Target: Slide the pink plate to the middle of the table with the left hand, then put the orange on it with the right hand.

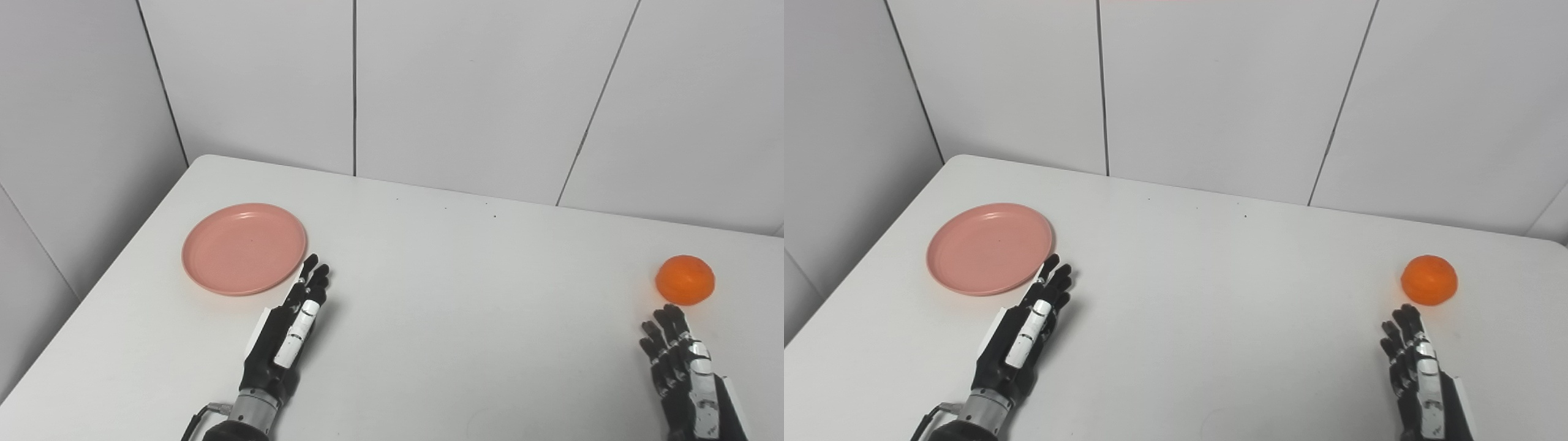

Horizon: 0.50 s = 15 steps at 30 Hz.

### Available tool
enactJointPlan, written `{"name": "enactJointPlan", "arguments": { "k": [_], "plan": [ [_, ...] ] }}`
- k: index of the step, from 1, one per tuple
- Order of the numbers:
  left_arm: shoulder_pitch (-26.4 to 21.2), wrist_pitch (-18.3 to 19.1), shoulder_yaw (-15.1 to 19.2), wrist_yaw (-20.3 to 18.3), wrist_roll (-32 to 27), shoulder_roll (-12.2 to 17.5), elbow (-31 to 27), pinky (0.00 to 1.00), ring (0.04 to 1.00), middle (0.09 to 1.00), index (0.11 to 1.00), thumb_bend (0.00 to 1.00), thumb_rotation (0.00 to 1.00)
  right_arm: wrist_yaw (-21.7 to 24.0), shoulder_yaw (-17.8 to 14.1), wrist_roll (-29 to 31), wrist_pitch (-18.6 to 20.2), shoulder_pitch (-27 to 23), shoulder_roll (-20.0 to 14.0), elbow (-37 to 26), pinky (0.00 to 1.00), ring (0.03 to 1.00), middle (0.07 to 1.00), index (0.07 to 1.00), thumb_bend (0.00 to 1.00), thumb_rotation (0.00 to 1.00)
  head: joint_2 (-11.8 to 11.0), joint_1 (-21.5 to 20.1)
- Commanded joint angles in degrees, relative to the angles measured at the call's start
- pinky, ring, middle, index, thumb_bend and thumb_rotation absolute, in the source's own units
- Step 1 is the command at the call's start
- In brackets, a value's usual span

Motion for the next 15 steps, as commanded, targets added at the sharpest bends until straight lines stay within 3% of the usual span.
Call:
{"name": "enactJointPlan", "arguments": {
  "k": [1,9,12,15],
  "plan": [
    [1.87,1.46,-0.30,-0.34,-1.45,-0.64,-4.28,1.00,0.984,0.970,1.000,0.76,0.81,0.65,0.15,0.29,-1.37,4.97,1.35,7.26,1.00,0.962,0.974,0.968,0.70,0.96,0.07,0.19],
    [-3.03,4.26,2.71,-1.46,-4.79,2.83,-6.53,1.00,0.995,0.992,1.000,0.89,0.80,1.24,0.45,0.67,-1.10,4.75,1.37,7.58,1.00,0.969,0.979,0.972,0.69,0.95,-0.18,-0.06],
    [-7.21,6.48,4.31,-4.85,-7.50,8.18,-5.19,1.00,0.999,0.999,1.000,0.89,0.82,0.97,0.38,0.64,-0.82,4.68,1.52,7.64,0.99,0.962,0.970,0.962,0.69,0.94,-0.35,0.03],
    [-11.34,7.33,6.25,-8.24,-11.75,12.09,-2.07,1.00,1.000,1.000,0.997,0.90,0.78,1.28,0.46,0.59,-1.22,4.56,1.40,8.18,0.99,0.966,0.974,0.965,0.70,0.93,-0.38,0.05]
  ]
}}
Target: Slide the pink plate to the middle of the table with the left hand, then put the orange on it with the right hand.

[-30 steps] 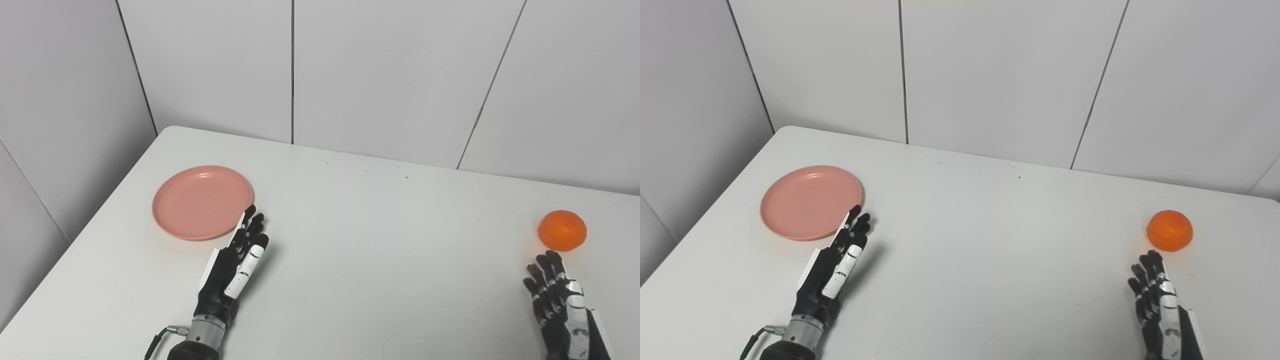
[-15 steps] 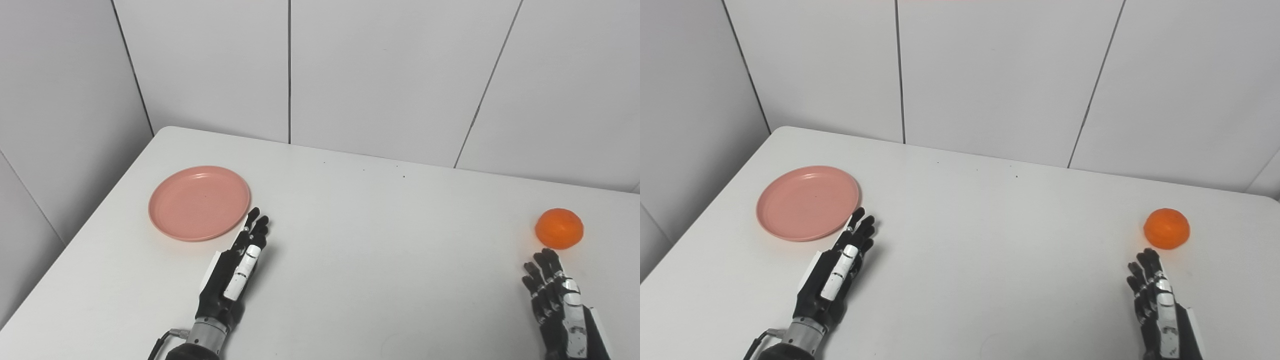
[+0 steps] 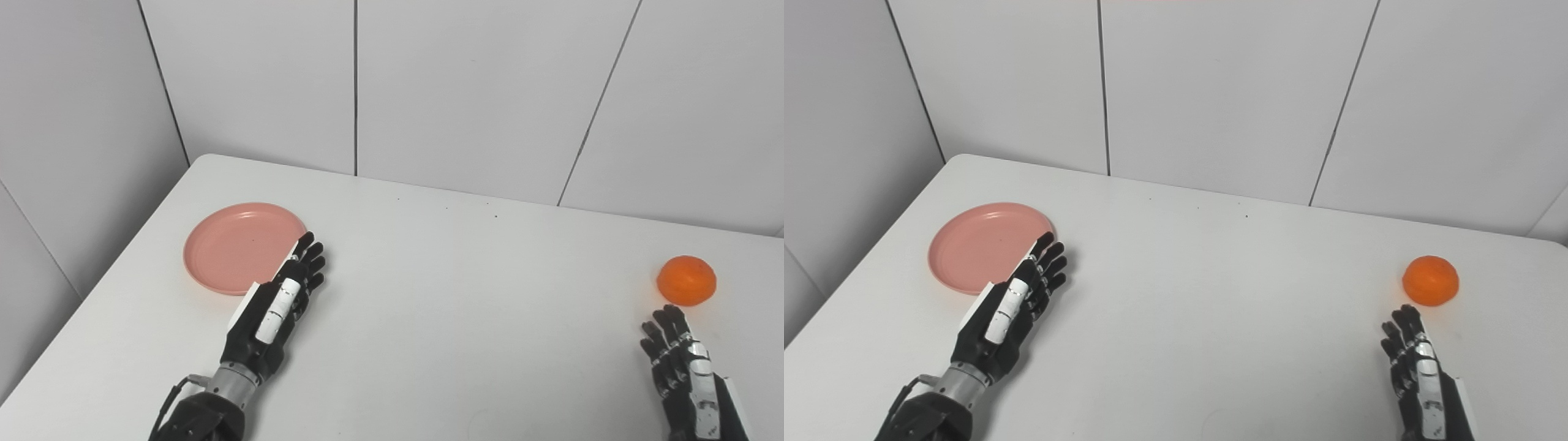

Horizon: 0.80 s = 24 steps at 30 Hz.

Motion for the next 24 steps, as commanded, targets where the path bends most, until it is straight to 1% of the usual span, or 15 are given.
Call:
{"name": "enactJointPlan", "arguments": {
  "k": [1,3,5,7,9,11,12,13,15,17,18,21,23,24],
  "plan": [
    [-5.41,-0.11,1.71,-3.44,-4.07,2.79,1.19,1.00,1.000,1.000,0.996,0.90,0.77,1.21,0.51,0.42,-1.27,4.54,1.37,8.13,0.99,0.966,0.974,0.965,0.70,0.93,0.06,0.05],
    [-7.87,-1.43,3.07,-5.99,-6.34,5.13,4.99,1.00,1.000,1.000,0.977,0.90,0.76,1.21,0.58,0.34,-1.38,4.54,1.38,8.12,0.99,0.967,0.976,0.966,0.70,0.93,0.05,-0.14],
    [-9.96,-3.91,4.46,-8.99,-8.10,7.07,9.66,1.00,1.000,1.000,0.975,0.90,0.78,1.17,0.62,0.37,-1.30,4.59,1.46,7.92,0.99,0.965,0.973,0.961,0.69,0.93,0.03,-0.30],
    [-12.83,-7.32,6.04,-14.80,-10.83,9.68,17.36,1.00,1.000,1.000,0.988,0.91,0.79,0.95,0.67,0.29,-0.89,4.68,1.57,7.52,0.99,0.964,0.971,0.958,0.69,0.93,-0.10,-0.45],
    [-15.25,-8.49,7.34,-18.44,-12.66,11.60,22.76,0.99,0.995,0.998,0.985,0.93,0.77,0.99,0.72,0.29,-0.88,4.65,1.57,7.54,0.98,0.961,0.972,0.955,0.69,0.93,-0.16,-0.60],
    [-16.90,-8.41,8.32,-20.11,-13.41,13.02,25.74,0.96,0.981,0.983,0.980,0.94,0.76,1.10,0.83,0.35,-0.48,4.65,1.43,7.48,0.99,0.963,0.974,0.955,0.69,0.93,-0.27,-0.70],
    [-17.59,-7.84,8.68,-20.60,-13.35,13.94,26.73,0.96,0.977,0.974,0.978,0.94,0.75,1.16,0.86,0.41,-0.46,4.66,1.42,7.50,0.99,0.963,0.974,0.953,0.69,0.93,-0.27,-0.70],
    [-18.13,-7.24,8.98,-20.89,-13.26,14.67,27.47,0.99,0.973,0.971,0.970,0.96,0.75,1.13,0.86,0.39,-0.50,4.64,1.44,7.57,0.99,0.959,0.970,0.947,0.70,0.92,-0.33,-0.73],
    [-19.08,-6.83,9.71,-21.78,-13.70,15.56,29.02,1.00,0.971,0.972,0.966,0.97,0.75,1.05,0.87,0.31,-0.61,4.64,1.47,7.61,0.99,0.955,0.967,0.941,0.70,0.92,-0.33,-0.73],
    [-20.05,-7.29,10.81,-22.60,-14.59,15.89,30.95,1.00,0.975,0.983,0.967,0.93,0.77,0.98,0.84,0.26,-0.66,4.64,1.51,7.60,0.98,0.956,0.967,0.942,0.70,0.91,-0.35,-0.90],
    [-20.55,-7.73,11.60,-22.37,-14.70,15.85,32.03,1.00,0.981,0.981,0.961,0.92,0.76,0.95,0.83,0.25,-0.67,4.64,1.53,7.62,0.98,0.955,0.967,0.944,0.70,0.91,-0.35,-0.90],
    [-21.51,-8.28,14.34,-18.96,-13.95,15.23,33.81,0.99,0.980,0.968,0.941,0.92,0.73,1.02,0.75,0.52,-0.60,4.64,1.60,7.69,0.98,0.950,0.962,0.939,0.71,0.89,-0.32,-0.90],
    [-21.95,-8.56,15.69,-18.54,-14.26,15.20,35.19,1.00,0.989,0.976,0.965,0.91,0.72,1.16,0.73,0.64,-0.79,4.64,1.59,7.86,0.98,0.947,0.959,0.936,0.70,0.89,-0.26,-0.76],
    [-22.33,-9.14,16.47,-18.75,-14.36,15.64,36.93,1.00,0.990,0.978,0.969,0.91,0.72,1.11,0.76,0.48,-0.89,4.67,1.56,7.85,0.97,0.947,0.959,0.936,0.70,0.89,-0.26,-0.76]
  ]
}}
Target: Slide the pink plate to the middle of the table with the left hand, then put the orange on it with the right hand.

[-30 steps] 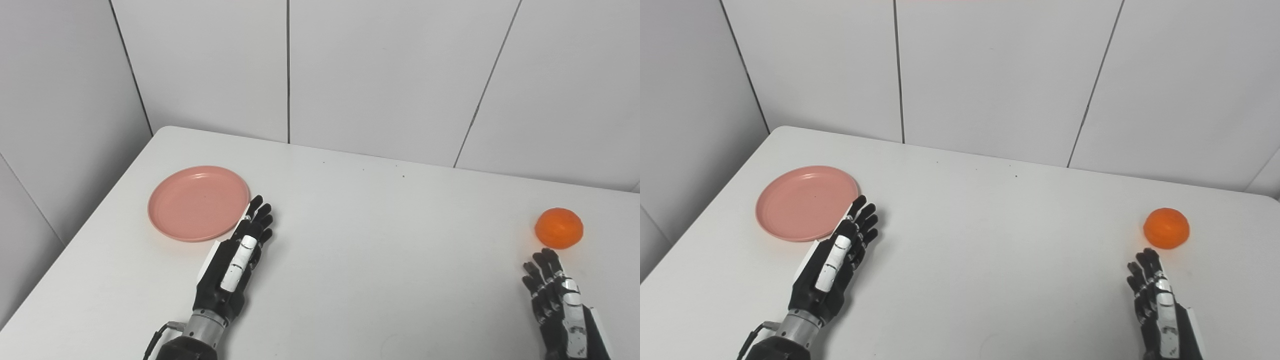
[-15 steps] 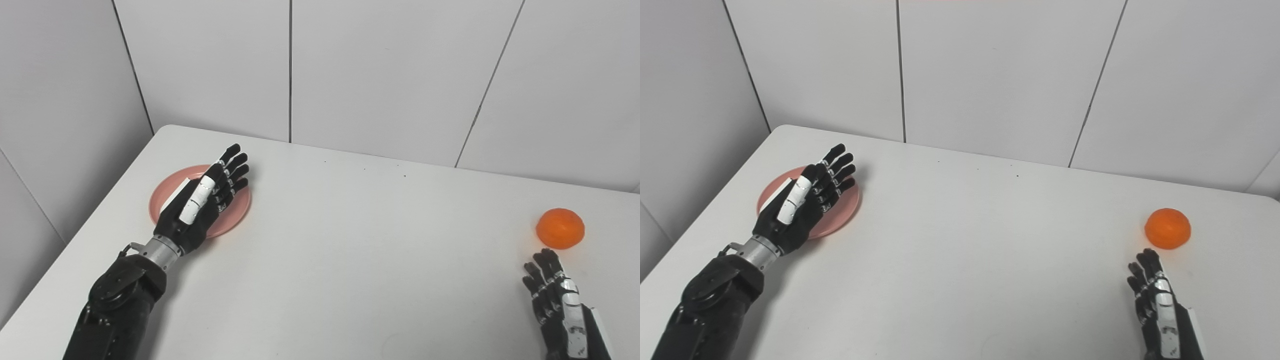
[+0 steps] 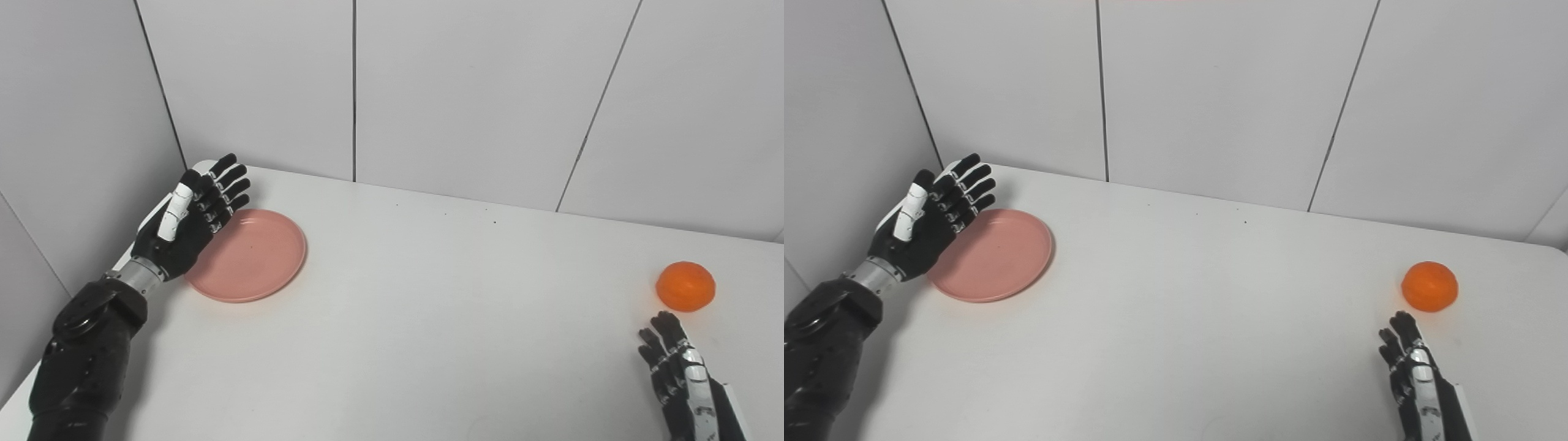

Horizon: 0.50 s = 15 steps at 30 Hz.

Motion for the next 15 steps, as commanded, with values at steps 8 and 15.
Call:
{"name": "enactJointPlan", "arguments": {
  "k": [8,15],
  "plan": [
    [-3.85,-2.83,6.21,-0.46,-2.92,3.12,4.27,0.98,0.918,0.938,0.976,1.00,0.65,1.02,0.86,0.16,-0.34,4.61,1.45,7.29,0.97,0.952,0.960,0.944,0.69,0.92,-0.07,0.27],
    [-3.32,-2.42,6.90,2.02,-1.23,4.26,3.83,0.90,0.903,0.955,0.968,1.00,0.63,1.02,0.92,-0.09,-0.52,4.62,1.37,7.37,0.98,0.954,0.963,0.939,0.69,0.92,-0.16,0.26]
  ]
}}
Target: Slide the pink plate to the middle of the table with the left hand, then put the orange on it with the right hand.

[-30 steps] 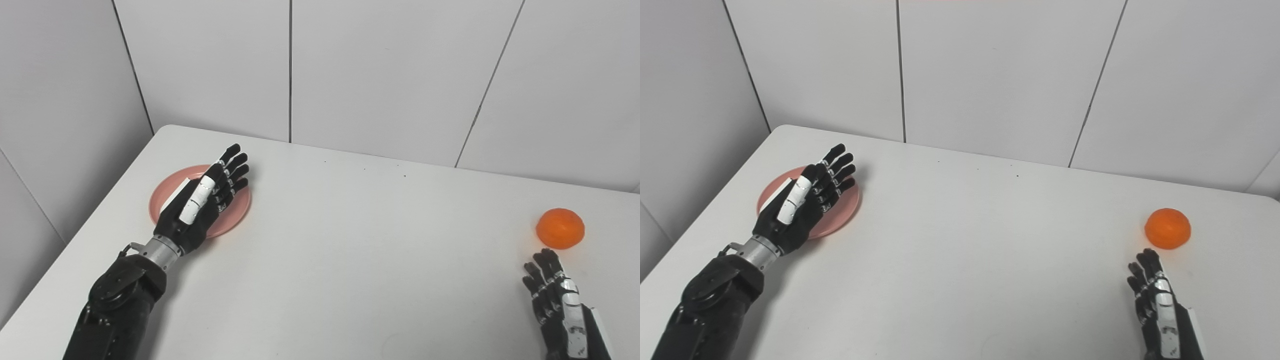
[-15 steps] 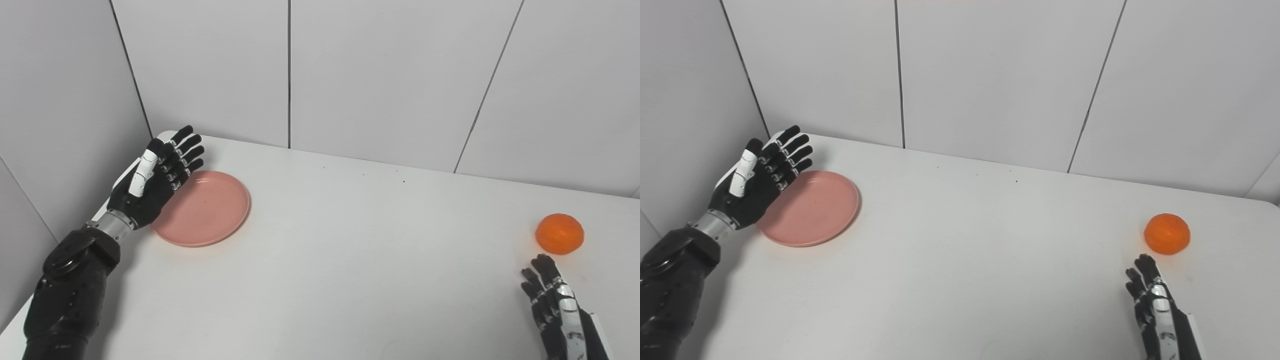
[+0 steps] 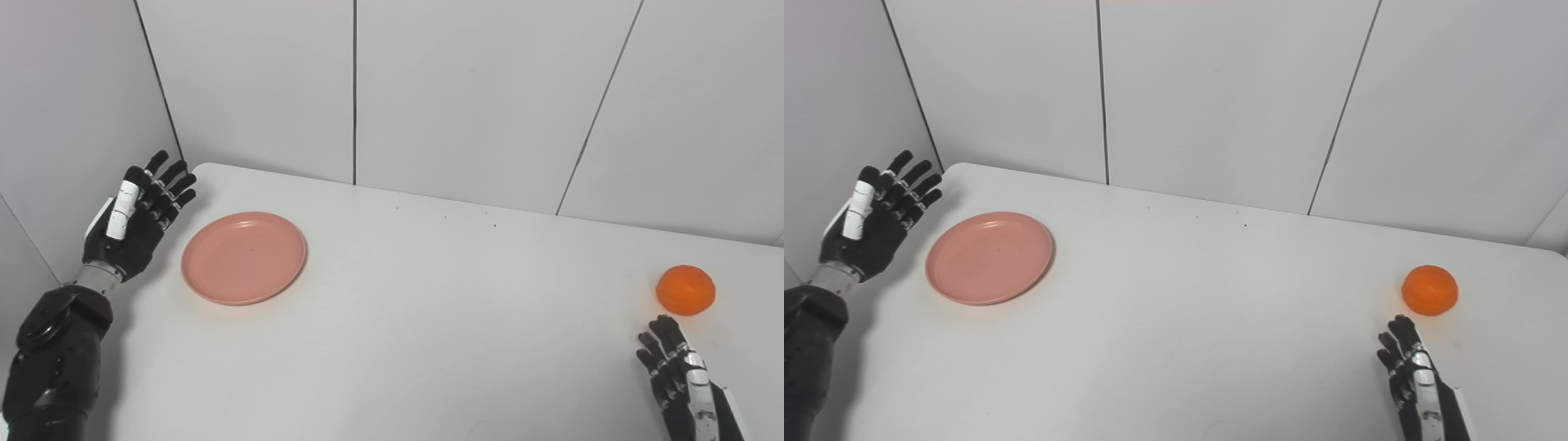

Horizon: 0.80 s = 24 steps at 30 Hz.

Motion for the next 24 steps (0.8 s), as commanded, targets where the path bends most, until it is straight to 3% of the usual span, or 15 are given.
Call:
{"name": "enactJointPlan", "arguments": {
  "k": [1,11,17,21,24],
  "plan": [
    [-2.44,-1.42,0.41,0.11,0.19,2.92,-0.94,0.90,0.901,0.950,0.967,1.00,0.63,1.02,0.83,0.26,-0.43,4.59,1.49,7.35,0.98,0.956,0.964,0.941,0.69,0.92,0.08,0.08],
    [-2.97,-4.70,0.21,0.72,3.13,4.75,5.37,0.90,0.913,0.928,0.950,1.00,0.63,1.47,1.10,0.01,-0.81,4.50,1.03,7.94,0.98,0.959,0.966,0.943,0.70,0.92,0.19,-0.06],
    [-7.22,-13.40,-1.04,-5.99,3.61,6.40,23.08,0.88,0.881,0.903,0.928,0.96,0.60,1.46,1.15,0.14,-0.22,4.72,1.04,7.42,0.98,0.958,0.965,0.945,0.71,0.91,0.41,-0.28],
    [-11.03,-19.49,-1.48,-8.95,4.30,7.36,36.14,0.79,0.847,0.886,0.920,0.96,0.60,1.31,1.32,-0.20,-0.26,4.77,1.04,7.23,0.98,0.958,0.964,0.944,0.70,0.91,0.50,-0.39],
    [-12.71,-22.59,-2.22,-9.89,4.98,7.59,41.66,0.73,0.810,0.857,0.911,0.97,0.60,1.02,1.43,-0.35,-0.05,4.80,1.20,6.97,0.97,0.955,0.963,0.945,0.70,0.91,0.48,-0.58]
  ]
}}
